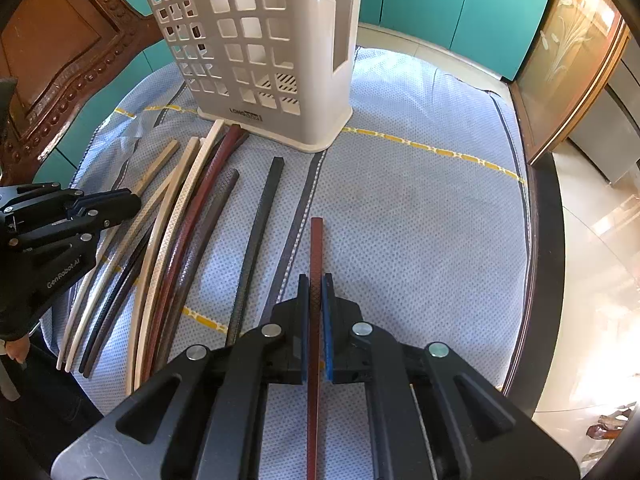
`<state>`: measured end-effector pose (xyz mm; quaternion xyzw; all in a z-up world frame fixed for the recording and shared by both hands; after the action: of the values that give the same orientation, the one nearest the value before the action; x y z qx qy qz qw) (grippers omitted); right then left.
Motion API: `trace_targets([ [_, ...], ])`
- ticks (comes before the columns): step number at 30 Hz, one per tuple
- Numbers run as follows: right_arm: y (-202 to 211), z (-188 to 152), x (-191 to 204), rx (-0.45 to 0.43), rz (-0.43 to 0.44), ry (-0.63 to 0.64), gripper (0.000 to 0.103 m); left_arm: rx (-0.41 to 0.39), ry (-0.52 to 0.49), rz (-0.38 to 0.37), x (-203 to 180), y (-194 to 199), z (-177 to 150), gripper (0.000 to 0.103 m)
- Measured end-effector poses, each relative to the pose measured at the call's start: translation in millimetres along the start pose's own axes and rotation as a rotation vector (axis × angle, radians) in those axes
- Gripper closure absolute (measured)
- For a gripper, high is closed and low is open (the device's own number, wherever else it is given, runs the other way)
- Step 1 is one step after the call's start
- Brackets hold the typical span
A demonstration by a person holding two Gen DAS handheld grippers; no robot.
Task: Organize utensils
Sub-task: 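Grasp a red-brown chopstick with the right tool while the left tool grasps a light wooden chopstick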
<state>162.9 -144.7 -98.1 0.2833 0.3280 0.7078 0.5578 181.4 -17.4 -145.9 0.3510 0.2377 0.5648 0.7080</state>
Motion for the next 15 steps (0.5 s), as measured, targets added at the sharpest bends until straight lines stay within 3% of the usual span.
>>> trace_targets([
  [15, -5.5, 8.4, -6.2, -0.028, -0.019, -0.029, 0.090, -0.014, -0.007, 0.006, -3.7, -1.7, -0.9, 0.096],
])
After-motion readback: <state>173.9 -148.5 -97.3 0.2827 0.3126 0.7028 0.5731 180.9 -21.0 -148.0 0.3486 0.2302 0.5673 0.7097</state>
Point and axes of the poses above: each gripper's, at about its wrist camera, not at the fingertips, and y roughly against the way its jaws point, x to its left, z to its top, the point moved 1 cm from there along -y, roughly the way its jaws point, and after that the axes turned 14 degrees about -x, right-handed, at the moved point
